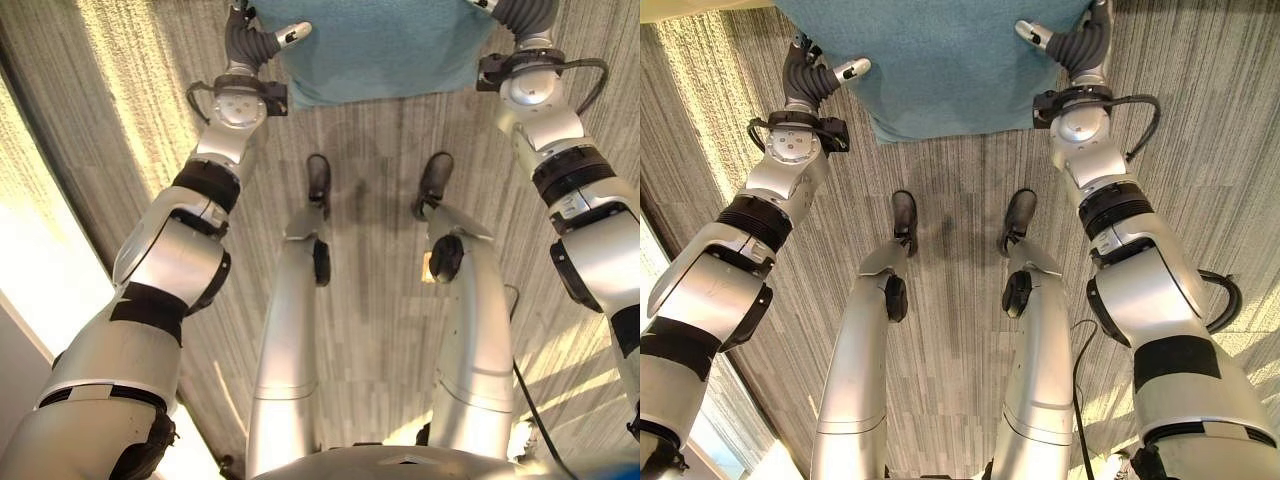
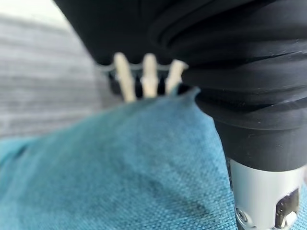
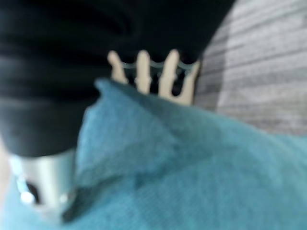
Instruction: Pick up all the scattered cushions and arrange them neatly on the sofa.
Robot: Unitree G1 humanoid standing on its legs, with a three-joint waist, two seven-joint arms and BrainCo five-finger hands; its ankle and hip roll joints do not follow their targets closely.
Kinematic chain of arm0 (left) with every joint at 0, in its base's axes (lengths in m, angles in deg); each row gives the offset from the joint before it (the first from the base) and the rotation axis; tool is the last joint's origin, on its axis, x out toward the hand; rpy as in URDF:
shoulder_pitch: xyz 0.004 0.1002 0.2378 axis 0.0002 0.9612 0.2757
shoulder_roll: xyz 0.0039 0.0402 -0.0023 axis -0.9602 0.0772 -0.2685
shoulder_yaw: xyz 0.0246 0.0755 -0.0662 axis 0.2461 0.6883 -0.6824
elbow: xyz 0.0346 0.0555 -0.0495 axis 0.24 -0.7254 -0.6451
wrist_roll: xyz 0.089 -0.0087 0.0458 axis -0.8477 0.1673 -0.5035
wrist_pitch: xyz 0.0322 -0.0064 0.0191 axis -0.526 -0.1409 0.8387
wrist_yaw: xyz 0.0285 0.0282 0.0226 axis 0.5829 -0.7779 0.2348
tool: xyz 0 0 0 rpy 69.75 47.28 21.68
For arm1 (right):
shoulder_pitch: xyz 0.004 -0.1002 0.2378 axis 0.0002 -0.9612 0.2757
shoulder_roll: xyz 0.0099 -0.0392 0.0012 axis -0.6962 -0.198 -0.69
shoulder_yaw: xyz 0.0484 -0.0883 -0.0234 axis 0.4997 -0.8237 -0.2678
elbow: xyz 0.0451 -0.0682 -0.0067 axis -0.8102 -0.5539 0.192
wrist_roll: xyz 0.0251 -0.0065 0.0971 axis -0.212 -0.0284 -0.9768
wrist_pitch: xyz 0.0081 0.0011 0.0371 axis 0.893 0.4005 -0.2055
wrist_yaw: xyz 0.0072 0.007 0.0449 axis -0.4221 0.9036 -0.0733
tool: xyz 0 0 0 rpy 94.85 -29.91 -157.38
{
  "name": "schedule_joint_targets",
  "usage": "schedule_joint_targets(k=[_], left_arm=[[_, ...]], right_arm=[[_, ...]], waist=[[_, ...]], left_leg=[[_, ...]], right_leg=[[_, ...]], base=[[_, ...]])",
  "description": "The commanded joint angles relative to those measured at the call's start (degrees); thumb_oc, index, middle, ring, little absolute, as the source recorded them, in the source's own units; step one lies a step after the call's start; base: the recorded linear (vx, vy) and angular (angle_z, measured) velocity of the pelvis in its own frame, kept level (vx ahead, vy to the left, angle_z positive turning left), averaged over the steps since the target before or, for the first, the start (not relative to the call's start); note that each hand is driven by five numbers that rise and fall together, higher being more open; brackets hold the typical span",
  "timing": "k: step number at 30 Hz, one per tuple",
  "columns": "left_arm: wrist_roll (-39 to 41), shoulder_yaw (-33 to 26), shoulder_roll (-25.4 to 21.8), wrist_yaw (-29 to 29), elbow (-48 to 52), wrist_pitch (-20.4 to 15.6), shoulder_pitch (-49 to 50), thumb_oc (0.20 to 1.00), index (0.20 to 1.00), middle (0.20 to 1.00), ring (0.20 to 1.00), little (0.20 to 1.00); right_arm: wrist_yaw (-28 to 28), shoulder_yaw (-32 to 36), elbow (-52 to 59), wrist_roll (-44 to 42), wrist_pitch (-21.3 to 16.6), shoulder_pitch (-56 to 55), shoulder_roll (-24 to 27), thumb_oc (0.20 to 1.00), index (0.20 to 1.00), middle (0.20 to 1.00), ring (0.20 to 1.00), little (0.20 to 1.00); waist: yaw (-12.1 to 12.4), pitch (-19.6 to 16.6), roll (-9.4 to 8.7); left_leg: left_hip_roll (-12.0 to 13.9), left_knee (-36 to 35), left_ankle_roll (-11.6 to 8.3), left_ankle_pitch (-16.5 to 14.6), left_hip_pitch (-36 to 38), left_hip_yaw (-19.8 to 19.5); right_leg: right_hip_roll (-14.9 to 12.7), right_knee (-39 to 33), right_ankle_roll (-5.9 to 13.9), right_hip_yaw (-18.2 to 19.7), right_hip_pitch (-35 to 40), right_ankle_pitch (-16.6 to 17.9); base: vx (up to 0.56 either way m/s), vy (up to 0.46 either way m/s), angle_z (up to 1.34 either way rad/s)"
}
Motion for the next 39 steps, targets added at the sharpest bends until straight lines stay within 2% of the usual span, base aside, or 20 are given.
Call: schedule_joint_targets(k=[1, 2, 3, 6, 10, 14, 18, 19, 20, 23, 25, 28, 31, 32, 33, 34, 36, 37, 39], left_arm=[[1.3, -1.8, 1.5, -1.1, 3.5, -4.2, -4.3, 1.000, 1.000, 1.000, 1.000, 1.000], [1.3, -1.8, 1.5, -1.1, 3.5, -4.3, -4.3, 0.589, 0.589, 0.589, 0.589, 0.589], [1.2, -1.5, 1.3, -1.0, 4.4, -4.5, -4.3, 0.200, 0.200, 0.200, 0.200, 0.200], [1.4, -1.2, 1.0, 0.3, 7.4, -5.2, -4.5, 0.200, 0.200, 0.200, 0.200, 0.200], [2.3, -2.3, 0.1, 0.7, 9.7, -6.0, -3.0, 0.200, 0.200, 0.200, 0.200, 0.200], [3.3, -3.8, -0.7, 0.9, 11.9, -6.7, -0.8, 0.200, 0.200, 0.200, 0.200, 0.200], [2.1, -5.4, -1.2, 0.8, 16.2, -7.2, 2.8, 0.200, 0.200, 0.200, 0.200, 0.200], [1.6, -6.4, -0.8, 0.6, 18.4, -7.5, 5.1, 0.200, 0.200, 0.200, 0.200, 0.200], [1.1, -6.7, -0.7, 0.7, 19.0, -7.6, 5.7, 0.200, 0.200, 0.200, 0.200, 0.200], [-1.0, -8.7, 0.6, 0.1, 26.0, -8.3, 12.1, 0.200, 0.200, 0.200, 0.200, 0.200], [-4.3, -10.8, 2.1, -0.7, 33.5, -8.7, 19.2, 0.200, 0.200, 0.200, 0.200, 0.200], [-9.7, -12.4, 5.3, -3.2, 41.4, -8.5, 30.7, 0.200, 0.200, 0.200, 0.200, 0.200], [-11.0, -12.0, 6.1, -4.2, 43.5, -8.5, 34.2, 0.200, 0.200, 0.200, 0.200, 0.200], [-11.6, -12.3, 6.5, -4.7, 44.9, -8.5, 36.1, 0.200, 0.200, 0.200, 0.200, 0.200], [-11.8, -12.1, 6.9, -5.1, 45.9, -8.3, 38.2, 0.200, 0.200, 0.200, 0.200, 0.200], [-12.1, -12.1, 7.5, -6.0, 47.8, -8.3, 42.1, 0.200, 0.200, 0.200, 0.200, 0.200], [-12.3, -12.1, 7.5, -6.3, 48.6, -8.3, 44.1, 0.200, 0.200, 0.200, 0.200, 0.200], [-12.3, -12.2, 7.7, -7.0, 50.2, -8.3, 47.7, 0.200, 0.200, 0.200, 0.200, 0.200], [-12.3, -12.4, 8.2, -7.5, 51.5, -8.1, 49.7, 0.200, 0.200, 0.200, 0.200, 0.200]], right_arm=[[4.6, -6.4, 0.1, -1.1, -3.5, 5.7, -7.0, 0.253, 0.253, 0.253, 0.253, 0.253], [4.6, -6.5, 0.0, -1.1, -3.5, 5.7, -7.1, 0.200, 0.200, 0.200, 0.200, 0.200], [4.9, -7.2, 0.2, -1.1, -3.5, 6.0, -7.8, 0.200, 0.200, 0.200, 0.200, 0.200], [5.0, -8.9, 2.7, 1.0, -3.6, 6.2, -8.8, 0.200, 0.200, 0.200, 0.200, 0.200], [3.8, -9.5, 5.5, 4.4, -3.5, 5.8, -7.5, 0.200, 0.200, 0.200, 0.200, 0.200], [2.7, -7.6, 8.3, 6.1, -3.8, 3.9, -6.1, 0.200, 0.200, 0.200, 0.200, 0.200], [1.9, -5.0, 12.3, 8.0, -4.1, 0.4, -4.6, 0.200, 0.200, 0.200, 0.200, 0.200], [1.8, -3.0, 14.2, 8.4, -4.6, -1.9, -4.3, 0.200, 0.200, 0.200, 0.200, 0.200], [1.9, -2.3, 14.8, 8.6, -4.7, -2.6, -4.1, 0.200, 0.200, 0.200, 0.200, 0.200], [2.2, 0.5, 20.4, 11.5, -5.0, -7.7, -2.8, 0.200, 0.200, 0.200, 0.200, 0.200], [2.8, 4.2, 25.5, 14.9, -5.0, -14.2, -2.3, 0.200, 0.200, 0.200, 0.200, 0.200], [5.7, 11.1, 35.5, 16.7, -6.6, -27.8, -4.2, 0.200, 0.200, 0.200, 0.200, 0.200], [6.4, 12.5, 38.6, 18.1, -6.8, -32.5, -4.3, 0.200, 0.200, 0.200, 0.200, 0.200], [6.8, 13.4, 40.2, 18.8, -6.9, -34.9, -4.3, 0.200, 0.200, 0.200, 0.200, 0.200], [7.3, 13.7, 41.7, 19.5, -6.7, -37.2, -4.3, 0.200, 0.200, 0.200, 0.200, 0.200], [8.1, 15.0, 44.2, 20.0, -6.7, -41.8, -4.6, 0.200, 0.200, 0.200, 0.200, 0.200], [8.6, 15.6, 45.1, 20.2, -6.7, -44.0, -4.6, 0.200, 0.200, 0.200, 0.200, 0.200], [9.6, 16.3, 46.9, 20.5, -6.4, -48.1, -4.9, 0.200, 0.200, 0.200, 0.200, 0.200], [10.3, 16.6, 48.2, 20.6, -6.4, -50.4, -5.3, 0.200, 0.200, 0.200, 0.200, 0.200]], waist=[[-1.0, -0.9, 1.04], [-1.0, -0.9, 1.03], [-0.8, -1.1, 1.12], [-0.7, -2.1, 1.16], [-0.9, -3.0, 1.12], [-1.2, -4.7, 1.14], [-1.3, -8.2, 1.19], [-1.2, -10.0, 1.38], [-1.2, -10.1, 1.44], [-1.4, -9.5, 1.34], [-1.7, -8.6, 1.31], [-2.2, -8.6, 1.08], [-2.3, -9.1, 0.85], [-2.3, -9.2, 0.64], [-2.2, -9.2, 0.51], [-2.2, -9.7, 0.13], [-2.1, -9.8, -0.02], [-2.0, -10.3, -0.52], [-2.0, -10.3, -0.81]], left_leg=[[-0.9, 2.9, 0.67, -4.6, 2.1, -0.8], [-0.9, 2.9, 0.67, -4.6, 2.1, -0.8], [-0.8, 3.0, 0.70, -4.7, 2.1, -0.9], [-0.8, 3.1, 0.65, -4.9, 2.1, -1.4], [-0.8, 3.1, 0.58, -4.9, 2.1, -1.4], [-0.8, 2.5, 0.53, -4.9, 2.1, -1.2], [-0.6, -1.3, 0.53, -3.9, 2.1, -0.9], [-0.5, -4.7, 0.48, -2.8, 2.9, -1.0], [-0.5, -5.9, 0.52, -2.6, 4.2, -1.2], [-0.2, -13.3, -0.05, -0.7, 12.5, -1.7], [-0.2, -19.5, -0.62, 0.4, 21.1, -2.9], [-0.5, -28.9, -1.42, 1.7, 35.4, -4.0], [-0.8, -30.9, -1.66, 2.0, 40.2, -3.9], [-1.2, -31.7, -1.50, 3.6, 41.7, -3.7], [-1.2, -32.5, -1.44, 3.7, 44.3, -3.7], [-1.2, -34.7, -1.55, 3.5, 50.1, -3.9], [-1.1, -35.5, -1.57, 3.6, 52.8, -3.9], [-0.9, -36.9, -1.62, 3.4, 57.8, -3.7], [-0.8, -38.1, -1.62, 3.3, 61.1, -3.4]], right_leg=[[2.1, -0.3, 6.14, 3.0, 6.4, -4.2], [2.1, -0.3, 6.14, 3.0, 6.4, -4.2], [2.2, 0.0, 6.08, 3.0, 6.4, -4.3], [2.4, -0.2, 6.09, 2.8, 6.4, -4.3], [2.5, -0.4, 6.10, 2.8, 6.4, -4.3], [3.0, -0.8, 6.11, 2.6, 6.4, -4.2], [3.5, -3.2, 6.44, 1.9, 6.4, -3.8], [3.9, -5.2, 6.61, 1.5, 7.1, -3.2], [3.9, -6.3, 6.62, 1.2, 8.3, -3.0], [3.9, -12.4, 6.80, -0.3, 16.5, -1.6], [4.1, -18.2, 7.06, -1.0, 24.7, 0.1], [3.7, -28.1, 7.32, -2.3, 38.0, 2.9], [3.5, -31.3, 7.26, -3.0, 43.0, 3.7], [3.2, -32.5, 6.97, -3.7, 44.6, 5.5], [2.9, -33.5, 7.15, -4.1, 47.2, 6.0], [2.7, -36.6, 7.37, -4.4, 53.1, 6.3], [2.4, -37.7, 7.52, -4.9, 56.1, 6.6], [2.0, -39.9, 7.90, -5.7, 61.8, 7.0], [2.1, -41.6, 8.10, -6.1, 65.3, 7.2]], base=[[0.00, 0.000, 0.00], [0.00, 0.000, 0.00], [0.00, 0.000, 0.00], [0.00, 0.000, 0.00], [0.00, 0.000, 0.00], [0.00, 0.000, -0.02], [-0.01, -0.002, 0.01], [-0.06, 0.002, 0.05], [-0.10, -0.003, 0.06], [-0.11, 0.006, 0.04], [-0.07, 0.031, -0.02], [0.03, 0.038, -0.02], [-0.01, 0.017, 0.00], [-0.05, 0.054, 0.00], [-0.01, 0.058, 0.02], [0.10, 0.033, 0.03], [0.10, 0.022, 0.03], [0.07, 0.021, 0.01], [0.15, 0.036, 0.03]])
